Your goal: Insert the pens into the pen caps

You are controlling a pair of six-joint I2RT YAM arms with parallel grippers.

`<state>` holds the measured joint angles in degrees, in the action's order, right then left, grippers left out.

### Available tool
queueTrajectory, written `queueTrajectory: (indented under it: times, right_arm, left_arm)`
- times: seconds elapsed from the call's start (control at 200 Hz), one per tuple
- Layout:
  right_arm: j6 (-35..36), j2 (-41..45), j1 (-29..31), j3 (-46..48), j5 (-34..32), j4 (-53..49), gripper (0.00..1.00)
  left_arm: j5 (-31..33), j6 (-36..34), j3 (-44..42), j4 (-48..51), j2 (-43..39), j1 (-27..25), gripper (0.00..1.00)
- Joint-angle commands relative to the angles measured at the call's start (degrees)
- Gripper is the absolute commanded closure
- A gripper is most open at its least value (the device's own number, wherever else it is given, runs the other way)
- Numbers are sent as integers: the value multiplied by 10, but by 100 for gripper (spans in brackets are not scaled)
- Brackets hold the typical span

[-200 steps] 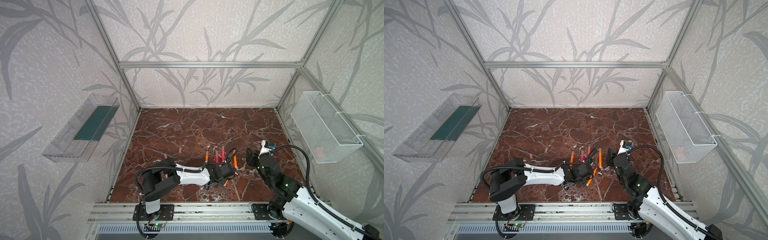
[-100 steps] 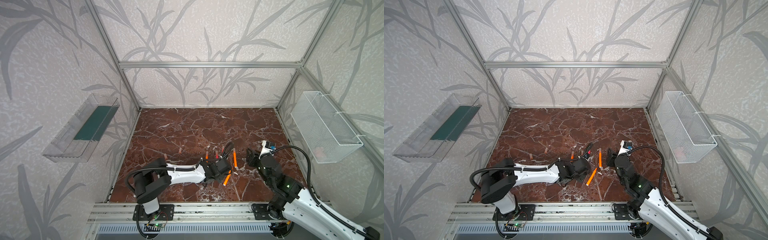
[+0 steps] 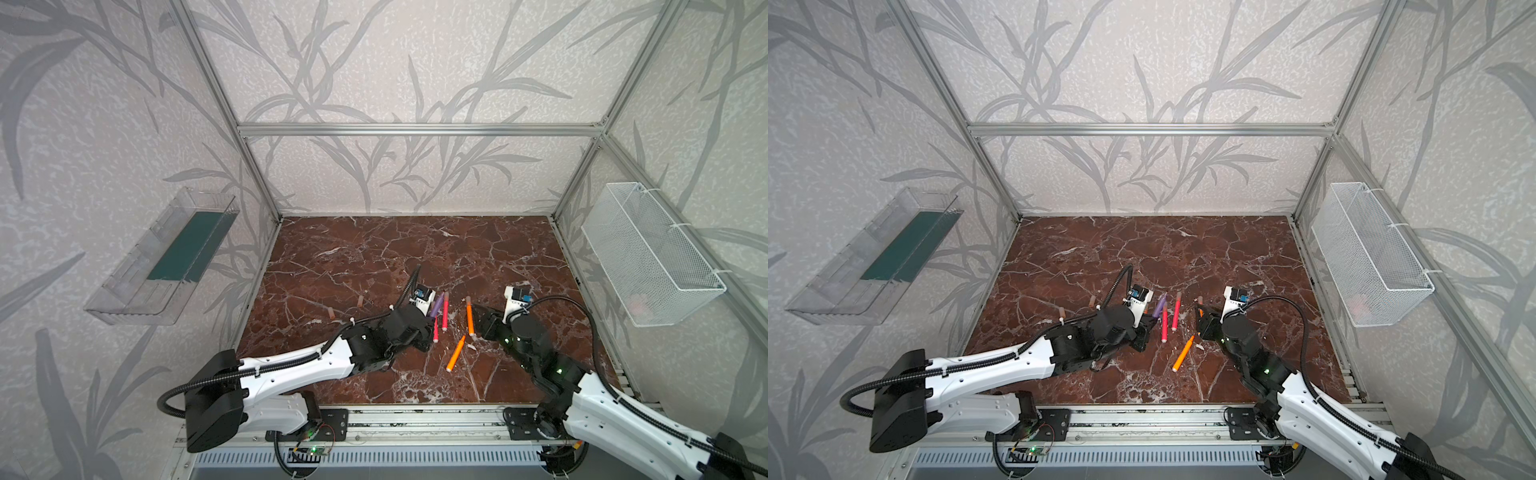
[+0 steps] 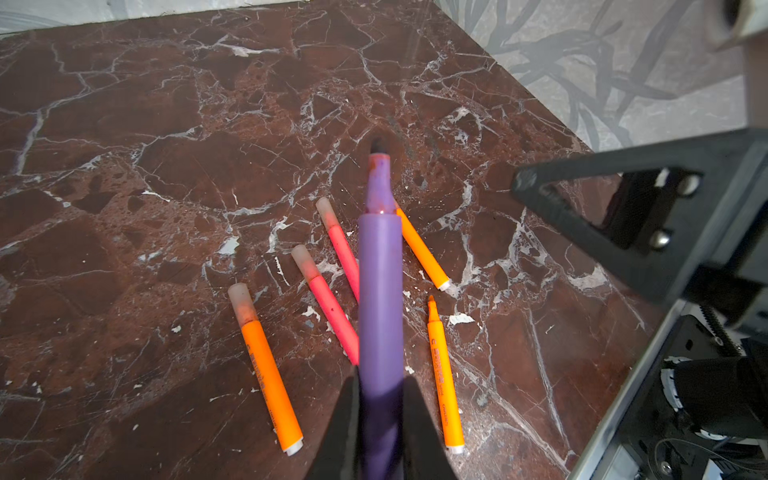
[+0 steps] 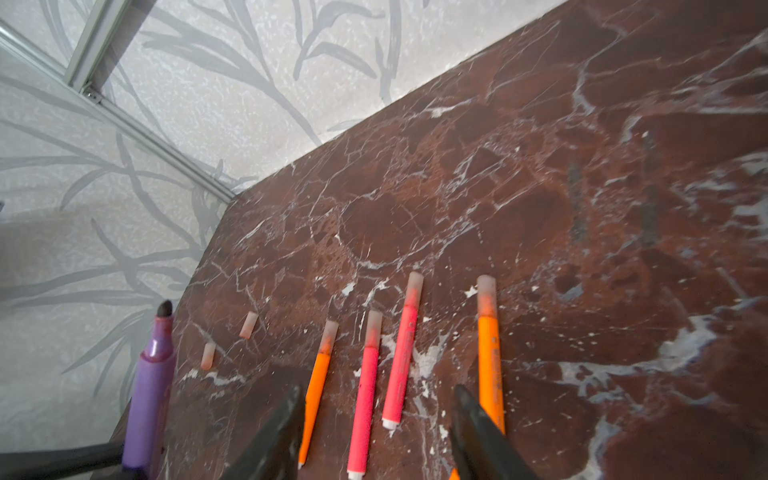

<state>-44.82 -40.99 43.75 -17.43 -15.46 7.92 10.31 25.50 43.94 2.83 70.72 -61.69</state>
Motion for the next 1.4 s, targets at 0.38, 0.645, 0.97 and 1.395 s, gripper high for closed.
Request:
queueTrajectory:
  times: [0.38, 0.645, 0.97, 1.395]
  right_arm:
    - [-41, -138, 72, -28, 55, 215, 41]
    - [-45, -157, 81, -47, 61, 229, 41]
    - [-45, -178, 97, -59, 47, 249, 42]
    - [-74, -276, 97, -98, 38, 281, 73]
  left_arm:
    - [-41, -2, -15, -44, 2, 3, 92]
    - [-21, 1, -14, -45, 6, 4, 92]
    - [-13, 3, -22, -42, -1, 7, 91]
    - [-40, -8, -37, -56, -19, 7, 91]
